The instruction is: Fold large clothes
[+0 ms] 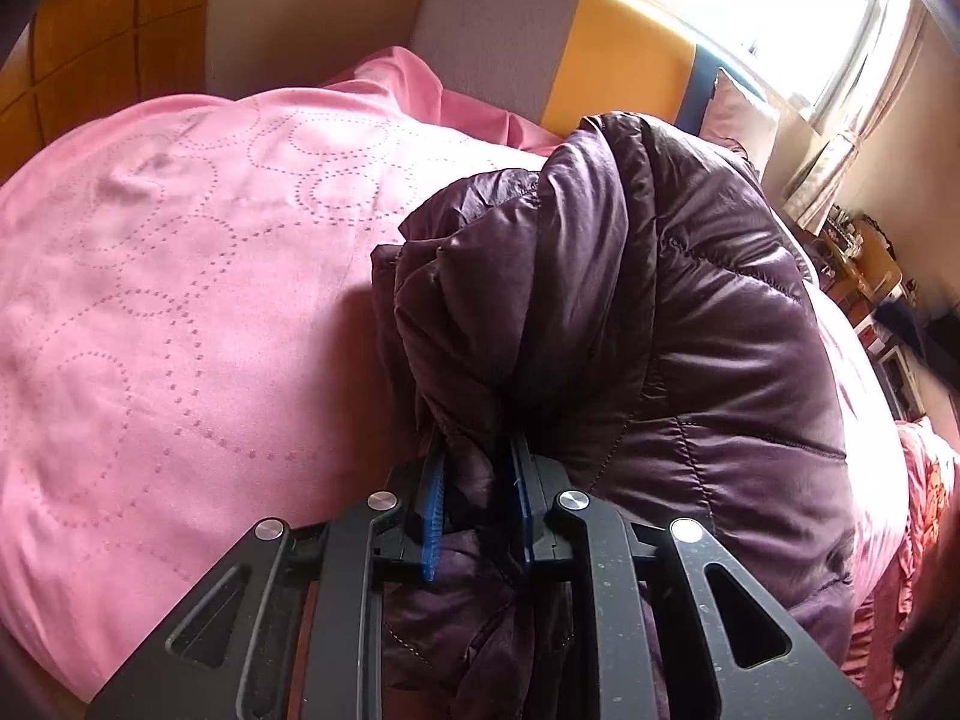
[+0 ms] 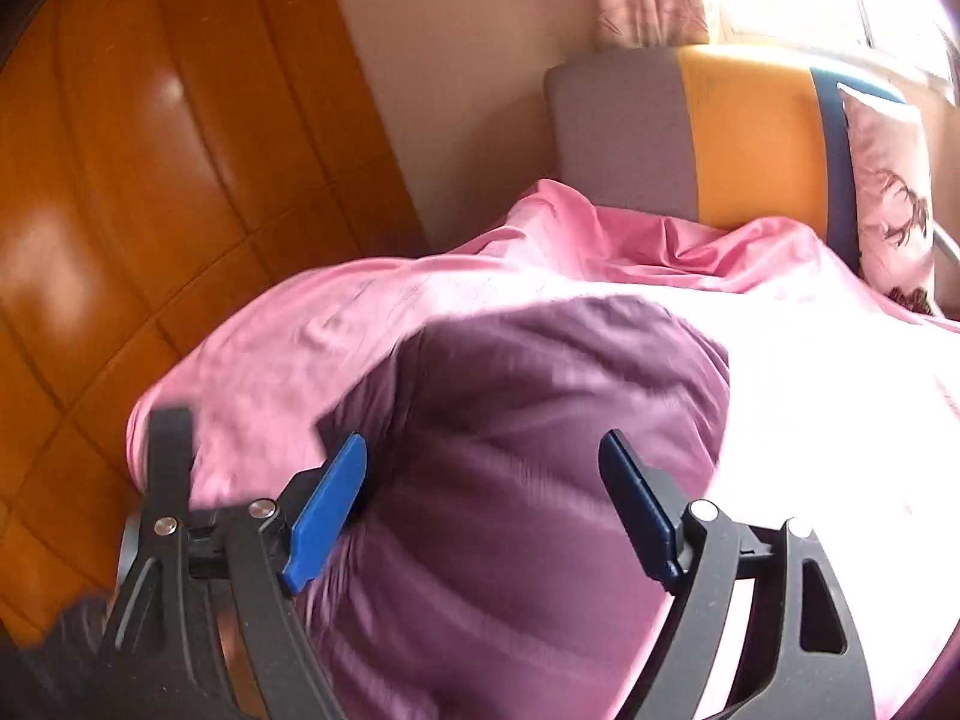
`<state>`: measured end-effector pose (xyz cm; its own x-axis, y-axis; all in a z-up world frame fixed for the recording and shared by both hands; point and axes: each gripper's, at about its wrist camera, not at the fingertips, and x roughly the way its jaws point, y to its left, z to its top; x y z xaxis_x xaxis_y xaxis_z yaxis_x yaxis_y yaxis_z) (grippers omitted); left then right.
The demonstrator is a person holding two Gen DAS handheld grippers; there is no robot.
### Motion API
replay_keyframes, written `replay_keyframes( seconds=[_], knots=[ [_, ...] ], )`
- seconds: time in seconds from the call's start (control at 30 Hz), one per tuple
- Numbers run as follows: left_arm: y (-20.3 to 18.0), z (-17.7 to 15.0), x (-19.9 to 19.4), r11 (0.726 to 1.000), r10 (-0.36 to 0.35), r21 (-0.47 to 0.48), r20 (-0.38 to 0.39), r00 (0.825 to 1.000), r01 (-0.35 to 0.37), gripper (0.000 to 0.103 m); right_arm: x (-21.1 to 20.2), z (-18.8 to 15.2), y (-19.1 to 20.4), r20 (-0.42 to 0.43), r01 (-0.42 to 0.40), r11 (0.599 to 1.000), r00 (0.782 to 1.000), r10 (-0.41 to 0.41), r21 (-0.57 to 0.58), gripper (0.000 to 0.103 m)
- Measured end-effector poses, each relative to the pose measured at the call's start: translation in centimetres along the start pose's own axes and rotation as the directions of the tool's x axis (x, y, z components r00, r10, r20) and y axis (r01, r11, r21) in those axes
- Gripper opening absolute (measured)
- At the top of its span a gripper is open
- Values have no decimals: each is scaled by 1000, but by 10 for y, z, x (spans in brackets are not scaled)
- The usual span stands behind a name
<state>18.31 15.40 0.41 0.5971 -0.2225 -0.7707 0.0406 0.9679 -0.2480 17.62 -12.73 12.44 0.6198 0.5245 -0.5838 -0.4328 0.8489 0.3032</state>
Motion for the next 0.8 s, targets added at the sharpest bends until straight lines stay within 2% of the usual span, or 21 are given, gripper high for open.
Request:
replay_keyframes(
  seconds=[0.13, 0.23, 0.3, 0.43, 0.57, 0.67, 0.77, 0.8],
  knots=[
    [-1, -4, 1, 1000, -13, -10, 5, 1000, 13, 17, 69, 20, 17, -75, 80, 997, 994, -80, -9, 80],
    [-6, -12, 4, 1000, -9, 3, 9, 1000, 9, 17, 123, 21, 8, -191, 140, 990, 971, -144, -35, 88],
    [-5, -14, 7, 1000, -17, 2, 12, 1000, 17, 17, 135, 20, 4, -214, 165, 986, 962, -169, -39, 90],
    [9, -16, 18, 995, -74, -59, -1, 997, 74, 17, 161, 4, 9, -239, 217, 972, 943, -232, -89, 94],
    [14, -17, 23, 994, -72, -80, 0, 997, 72, 17, 172, -6, 11, -272, 242, 965, 926, -261, -104, 96],
    [17, -14, 22, 992, -78, -102, -3, 997, 77, 18, 165, -8, 13, -256, 222, 972, 937, -236, -82, 96],
    [16, -13, 18, 994, -57, -94, -1, 998, 57, 22, 133, -5, 4, -204, 131, 991, 971, -125, 16, 97],
    [16, -13, 17, 995, -44, -90, 0, 999, 44, 27, 115, -4, -2, -162, 95, 994, 983, -84, 60, 98]
  ],
)
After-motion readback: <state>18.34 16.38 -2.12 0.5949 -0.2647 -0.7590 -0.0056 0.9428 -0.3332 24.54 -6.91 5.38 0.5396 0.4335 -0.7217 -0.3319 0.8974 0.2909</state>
